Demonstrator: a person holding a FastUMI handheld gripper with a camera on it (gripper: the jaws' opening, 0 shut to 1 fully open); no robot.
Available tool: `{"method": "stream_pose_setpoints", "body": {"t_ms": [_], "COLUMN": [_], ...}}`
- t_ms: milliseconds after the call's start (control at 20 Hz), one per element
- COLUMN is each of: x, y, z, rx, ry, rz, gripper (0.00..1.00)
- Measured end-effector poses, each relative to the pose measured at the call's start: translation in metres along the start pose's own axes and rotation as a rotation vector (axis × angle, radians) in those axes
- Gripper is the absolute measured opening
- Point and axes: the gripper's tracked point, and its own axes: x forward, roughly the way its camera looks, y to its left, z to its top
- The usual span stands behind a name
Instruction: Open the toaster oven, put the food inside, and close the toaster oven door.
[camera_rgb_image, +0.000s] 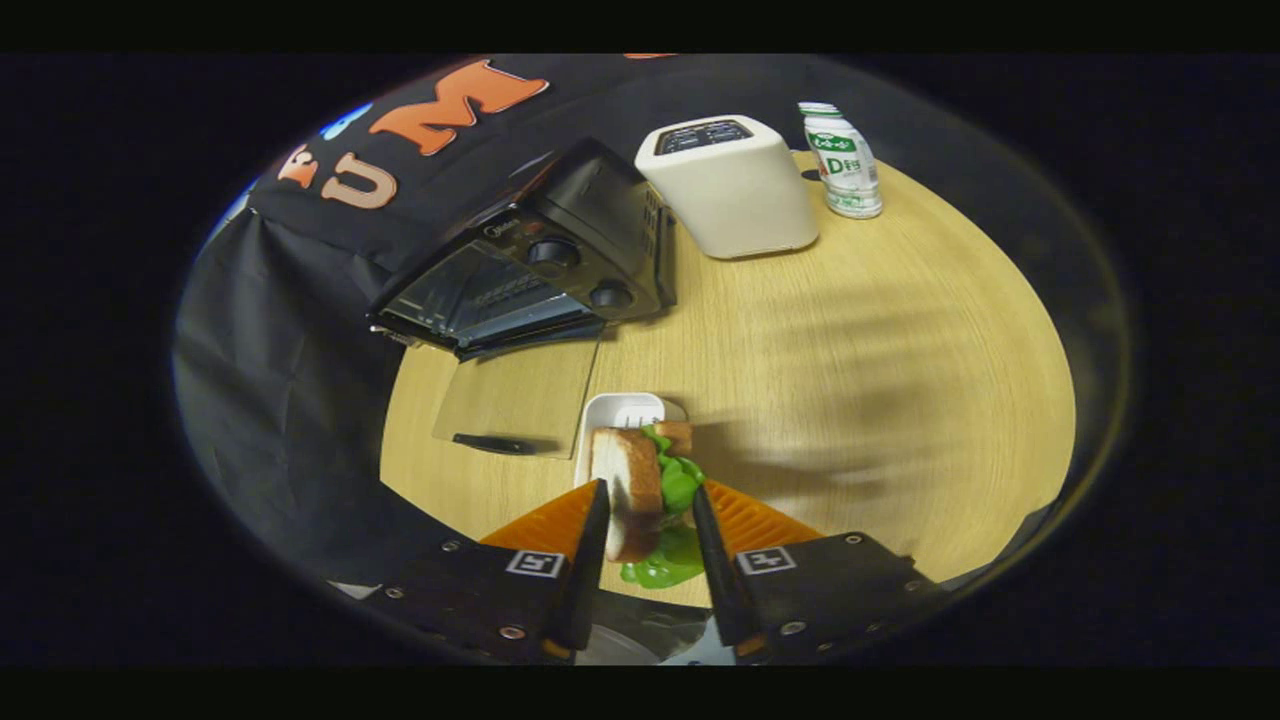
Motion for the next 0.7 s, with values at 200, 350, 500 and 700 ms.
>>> {"method": "stream_pose_setpoints", "body": {"t_ms": [200,350,500,700], "x": [-0.004,-0.014,-0.032,-0.053], "y": [-0.001,0.003,0.014,0.036], "z": [0.005,0.01,0.019,0.032], "rx": [0.045,0.081,0.086,0.13], "ry": [-0.021,-0.054,-0.109,-0.214], "rz": [-0.002,-0.003,-0.001,-0.014], "gripper": [0.26,0.2,0.14,0.1]}}
